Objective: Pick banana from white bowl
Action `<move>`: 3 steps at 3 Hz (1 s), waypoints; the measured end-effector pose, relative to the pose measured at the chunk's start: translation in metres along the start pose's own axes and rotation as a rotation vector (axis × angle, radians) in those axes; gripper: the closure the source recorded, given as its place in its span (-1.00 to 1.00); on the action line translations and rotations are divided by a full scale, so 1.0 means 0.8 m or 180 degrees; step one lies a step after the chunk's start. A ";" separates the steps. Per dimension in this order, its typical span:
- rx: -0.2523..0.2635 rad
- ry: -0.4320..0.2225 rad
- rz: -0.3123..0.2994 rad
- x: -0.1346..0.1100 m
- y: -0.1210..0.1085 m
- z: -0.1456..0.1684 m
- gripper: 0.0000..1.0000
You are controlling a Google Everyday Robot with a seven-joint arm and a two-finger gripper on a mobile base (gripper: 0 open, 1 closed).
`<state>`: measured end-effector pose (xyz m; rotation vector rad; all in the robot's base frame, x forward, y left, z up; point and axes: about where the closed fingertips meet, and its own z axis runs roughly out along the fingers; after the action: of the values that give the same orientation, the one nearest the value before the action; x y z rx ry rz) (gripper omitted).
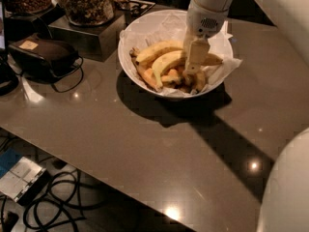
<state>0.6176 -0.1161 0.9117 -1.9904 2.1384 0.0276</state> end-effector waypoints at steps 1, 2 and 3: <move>-0.0008 -0.0005 0.0004 0.000 0.000 -0.003 -0.30; -0.0034 -0.0027 0.0037 0.002 0.001 -0.002 0.06; -0.0037 -0.0043 0.0056 0.003 0.004 -0.003 0.52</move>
Offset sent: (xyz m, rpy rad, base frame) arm -0.0228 -0.0198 -0.0163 0.0271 0.0915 -0.0409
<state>0.6140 -0.1187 0.9135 -1.9723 2.1522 0.0560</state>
